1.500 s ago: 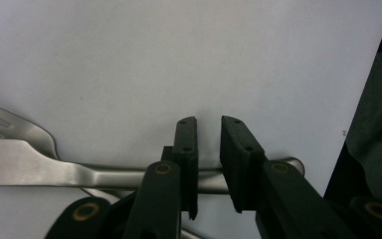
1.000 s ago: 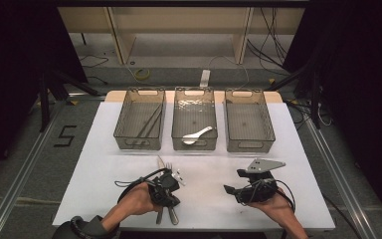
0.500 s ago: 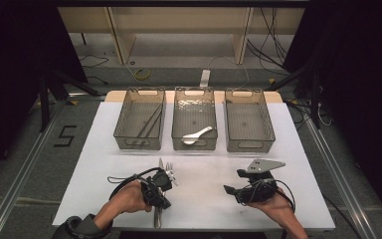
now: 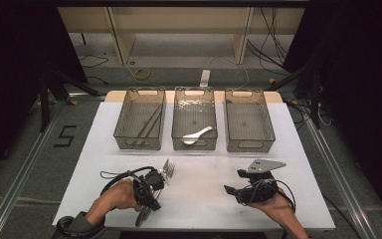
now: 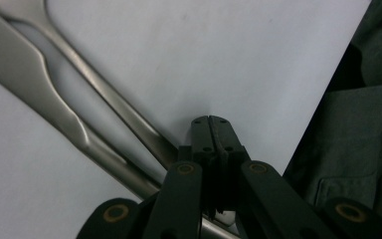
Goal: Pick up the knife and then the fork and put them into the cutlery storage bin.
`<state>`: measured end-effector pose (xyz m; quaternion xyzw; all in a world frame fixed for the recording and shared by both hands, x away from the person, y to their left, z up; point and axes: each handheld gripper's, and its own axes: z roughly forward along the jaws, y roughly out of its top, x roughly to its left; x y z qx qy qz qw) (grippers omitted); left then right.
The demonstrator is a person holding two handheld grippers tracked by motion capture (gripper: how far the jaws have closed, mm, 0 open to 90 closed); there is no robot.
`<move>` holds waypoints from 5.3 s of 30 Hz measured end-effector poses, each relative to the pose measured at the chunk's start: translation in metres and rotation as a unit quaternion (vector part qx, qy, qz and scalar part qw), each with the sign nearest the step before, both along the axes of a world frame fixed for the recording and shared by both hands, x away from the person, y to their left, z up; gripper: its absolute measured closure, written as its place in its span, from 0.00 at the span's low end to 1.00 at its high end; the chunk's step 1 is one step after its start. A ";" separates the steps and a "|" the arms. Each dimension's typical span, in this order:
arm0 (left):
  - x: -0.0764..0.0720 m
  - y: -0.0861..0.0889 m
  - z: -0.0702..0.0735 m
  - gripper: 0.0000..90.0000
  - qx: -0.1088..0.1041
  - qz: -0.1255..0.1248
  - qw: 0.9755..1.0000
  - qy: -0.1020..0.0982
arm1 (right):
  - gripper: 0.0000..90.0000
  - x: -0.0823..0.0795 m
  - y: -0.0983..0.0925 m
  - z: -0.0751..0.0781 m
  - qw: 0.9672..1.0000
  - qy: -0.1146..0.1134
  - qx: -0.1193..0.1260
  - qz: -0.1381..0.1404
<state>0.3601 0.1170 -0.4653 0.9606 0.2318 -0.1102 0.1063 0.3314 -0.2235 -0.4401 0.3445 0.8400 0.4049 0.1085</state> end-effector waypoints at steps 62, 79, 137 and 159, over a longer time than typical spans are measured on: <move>0.037 0.065 0.009 0.45 0.068 0.166 0.979 -0.101 | 0.29 0.000 0.002 -0.001 1.000 0.003 -0.005 0.004; 0.034 0.059 0.004 0.77 0.069 0.116 0.986 -0.096 | 0.29 0.000 0.002 -0.002 1.000 0.005 -0.006 0.005; 0.024 0.014 0.034 0.88 -0.042 0.058 0.997 -0.043 | 0.29 -0.016 0.049 0.013 0.995 -0.048 -0.004 0.085; 0.018 -0.052 0.032 0.88 -0.031 -0.028 0.999 -0.016 | 0.30 -0.026 0.111 -0.001 0.970 -0.111 -0.102 0.191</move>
